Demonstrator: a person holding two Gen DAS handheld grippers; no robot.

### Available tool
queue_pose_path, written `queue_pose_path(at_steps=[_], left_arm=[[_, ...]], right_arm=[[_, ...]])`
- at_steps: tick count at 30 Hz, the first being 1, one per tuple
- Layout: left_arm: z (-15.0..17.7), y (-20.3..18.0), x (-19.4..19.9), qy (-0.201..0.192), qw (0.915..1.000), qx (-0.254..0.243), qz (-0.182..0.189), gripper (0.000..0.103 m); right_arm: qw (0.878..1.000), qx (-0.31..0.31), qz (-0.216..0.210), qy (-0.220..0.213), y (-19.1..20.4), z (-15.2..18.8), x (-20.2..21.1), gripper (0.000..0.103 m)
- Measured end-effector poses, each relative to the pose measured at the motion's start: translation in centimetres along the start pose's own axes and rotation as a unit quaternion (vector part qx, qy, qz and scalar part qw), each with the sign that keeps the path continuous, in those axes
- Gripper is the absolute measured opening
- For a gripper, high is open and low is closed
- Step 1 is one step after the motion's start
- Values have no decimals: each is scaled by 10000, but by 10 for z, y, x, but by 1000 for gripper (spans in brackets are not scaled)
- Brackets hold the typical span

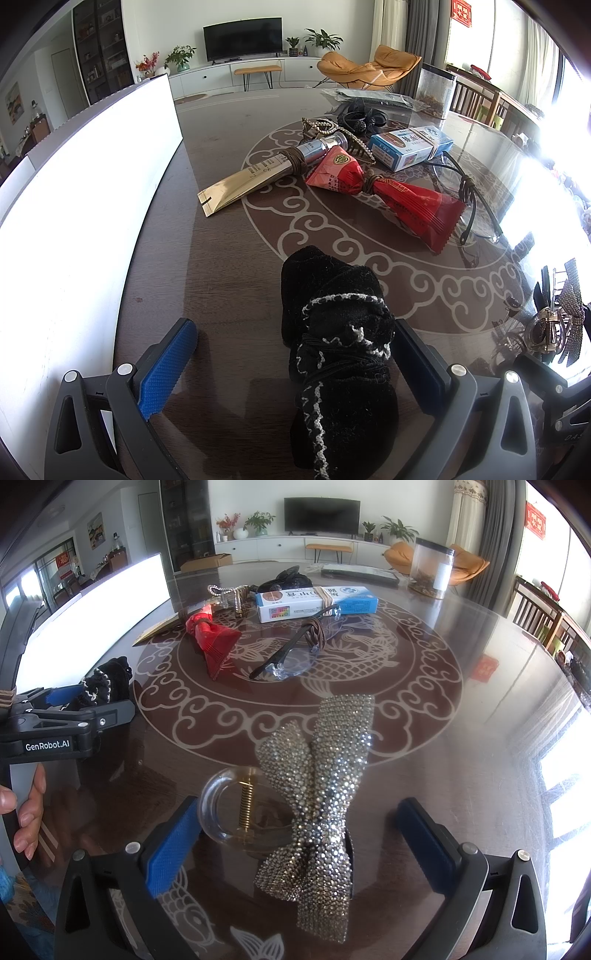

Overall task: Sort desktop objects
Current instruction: 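Close the right gripper on the silver rhinestone bow with clear ring, then carry the pouch and bow into the white bin and open both grippers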

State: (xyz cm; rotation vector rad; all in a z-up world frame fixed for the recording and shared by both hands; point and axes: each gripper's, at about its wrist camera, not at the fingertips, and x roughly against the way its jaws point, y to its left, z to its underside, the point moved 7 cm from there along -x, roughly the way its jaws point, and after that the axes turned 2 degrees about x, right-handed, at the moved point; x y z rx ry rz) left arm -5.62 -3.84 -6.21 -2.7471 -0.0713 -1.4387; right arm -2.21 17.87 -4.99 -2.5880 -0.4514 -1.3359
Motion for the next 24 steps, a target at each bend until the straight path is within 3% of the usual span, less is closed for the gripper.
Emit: queue_pose_path(at_steps=[14, 18, 19, 20, 21, 22, 24], left_arm=[[-3, -2, -2, 99, 9999, 50, -63, 103], [-4, -10, -3, 154, 9994, -270, 153, 103], [-4, -11, 0, 68, 9995, -268, 183, 82], [-6, -12, 6, -66, 9994, -274, 192, 65], [-6, -14, 10, -95, 9991, -333, 250, 35], [-5, -16, 12, -57, 9989, -377, 263, 34], [-3, -16, 23, -151, 9983, -282, 480, 34]], right_arm=[[10000, 14, -58, 20, 0, 0, 0, 103], [10000, -69, 21, 51, -1, 2, 1, 103], [9999, -127, 24, 5, -1, 2, 3, 100], [9998, -184, 62, -81, -2, 2, 6, 85], [9996, -222, 81, -169, -3, 2, 10, 73], [9994, -251, 5, -219, -3, 1, 14, 51], [9990, -358, -112, -223, -3, 2, 19, 51]])
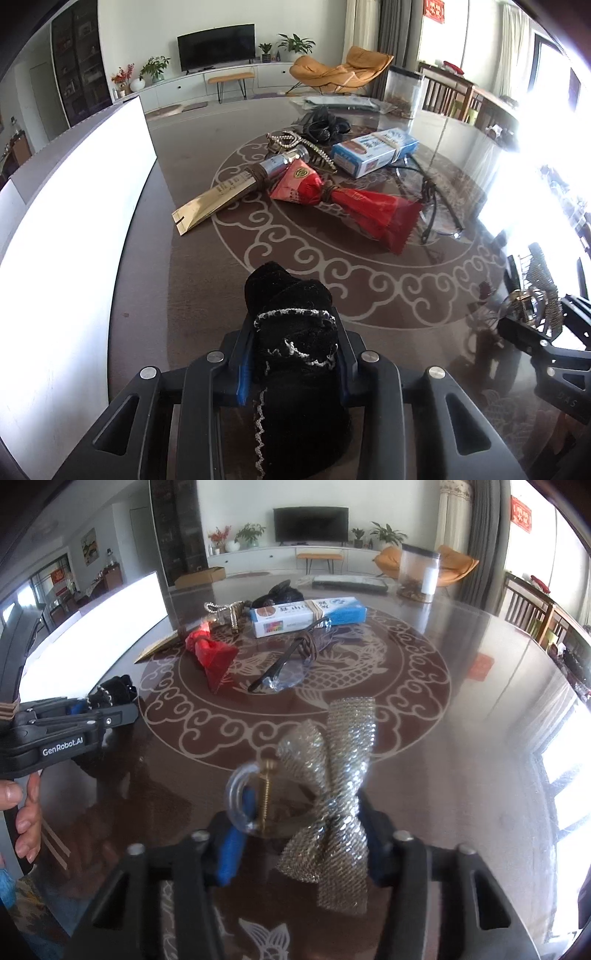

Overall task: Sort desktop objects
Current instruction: 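Carry the pouch and bow into the white bin and open both grippers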

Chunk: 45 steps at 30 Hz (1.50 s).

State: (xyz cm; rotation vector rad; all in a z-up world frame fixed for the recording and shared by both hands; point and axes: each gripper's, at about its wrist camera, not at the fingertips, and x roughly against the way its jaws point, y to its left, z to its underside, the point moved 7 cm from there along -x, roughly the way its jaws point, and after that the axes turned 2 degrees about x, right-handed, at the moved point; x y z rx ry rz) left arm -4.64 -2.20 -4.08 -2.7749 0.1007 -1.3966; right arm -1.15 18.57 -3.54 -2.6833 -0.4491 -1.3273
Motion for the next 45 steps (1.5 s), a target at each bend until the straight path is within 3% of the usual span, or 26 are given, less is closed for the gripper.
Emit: queue_pose_path(at_steps=[6, 11, 15, 18, 24, 29, 34, 36, 38, 42, 45], left_arm=[[0, 0, 59, -293, 9982, 252, 454, 34], [-12, 26, 133, -653, 9930, 605, 777, 34], [-17, 96, 174, -884, 9897, 1066, 359, 34], [-13, 164, 180, -787, 9847, 1550, -94, 34], [14, 276, 140, 46, 9695, 2327, -764, 34], [29, 316, 114, 468, 9579, 2666, -959, 34], [38, 321, 105, 682, 9534, 2789, -931, 42], [41, 321, 101, 822, 9517, 2771, -1032, 54], [43, 322, 101, 889, 9498, 2774, -1145, 63], [35, 318, 115, 536, 9517, 2762, -1230, 63], [24, 292, 129, 231, 9609, 2538, -1088, 63]], right_arm=[[9998, 20, -122, -137, 10, -9, 26, 51], [9971, 475, -452, -394, 58, -46, 56, 51], [9887, 830, -1091, -601, 126, -88, 74, 51], [9776, 1113, -1646, -690, 188, -120, 82, 51], [9497, 1892, -2445, -501, 322, -160, 71, 51], [9375, 2326, -2589, 48, 390, -149, 24, 51], [9350, 2471, -2483, 548, 412, -129, -23, 54], [9347, 2475, -2463, 658, 416, -126, -33, 69], [9343, 2473, -2510, 550, 416, -129, -30, 83], [9360, 2362, -2605, 120, 398, -145, -6, 86], [9424, 2162, -2519, -415, 363, -153, 18, 93]])
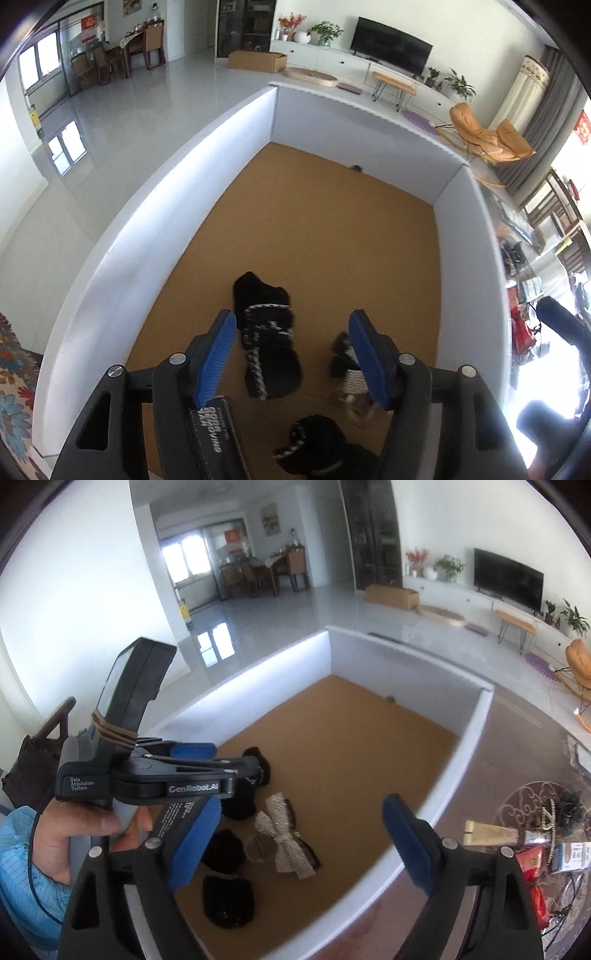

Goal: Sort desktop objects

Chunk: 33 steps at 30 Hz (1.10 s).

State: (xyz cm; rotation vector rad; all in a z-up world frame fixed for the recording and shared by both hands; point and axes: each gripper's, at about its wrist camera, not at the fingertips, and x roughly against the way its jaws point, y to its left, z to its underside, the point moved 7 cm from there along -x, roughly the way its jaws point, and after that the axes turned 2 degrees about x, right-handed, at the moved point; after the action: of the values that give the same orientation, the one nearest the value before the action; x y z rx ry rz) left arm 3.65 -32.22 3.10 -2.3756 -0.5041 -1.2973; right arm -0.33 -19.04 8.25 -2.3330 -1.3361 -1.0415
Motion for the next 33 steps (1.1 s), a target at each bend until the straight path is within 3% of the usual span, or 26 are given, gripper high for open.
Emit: queue_pose_path(at_steps=[4, 7, 8, 10, 13, 15, 18, 23, 28, 33], left_arm=[[19, -70, 36, -287, 9956, -744, 492, 63], [46, -142, 64, -238, 9831, -1421, 1133, 65], [59, -168, 73, -178, 9764, -1669, 1358, 68], [85, -215, 82, -51, 9636, -2085, 1674, 93], [126, -270, 74, 20, 9498, -2501, 1877, 100], [147, -293, 45, 106, 9509, -2654, 1591, 99], [160, -309, -2, 76, 9597, -2570, 1133, 99], [146, -305, -50, -2, 9725, -2197, 768, 99], [133, -309, -77, -189, 9726, -2257, 523, 101], [126, -315, -84, -172, 9738, -2205, 526, 103]], right_arm=[[9960, -197, 742, -449, -49, 50, 55, 101], [9868, -796, 1386, -278, -107, 119, 85, 101], [9817, -995, 1614, -196, -126, 142, 93, 101], [9687, -1218, 2163, 32, -164, 184, 115, 101], [9497, -1648, 2640, 357, -210, 229, 133, 101], [9398, -1914, 2778, 538, -234, 244, 137, 101], [9333, -2086, 2833, 723, -251, 262, 142, 101], [9253, -2352, 2859, 817, -274, 269, 132, 103], [9204, -2421, 2986, 712, -296, 261, 124, 103], [9271, -2276, 2900, 684, -307, 254, 120, 103]])
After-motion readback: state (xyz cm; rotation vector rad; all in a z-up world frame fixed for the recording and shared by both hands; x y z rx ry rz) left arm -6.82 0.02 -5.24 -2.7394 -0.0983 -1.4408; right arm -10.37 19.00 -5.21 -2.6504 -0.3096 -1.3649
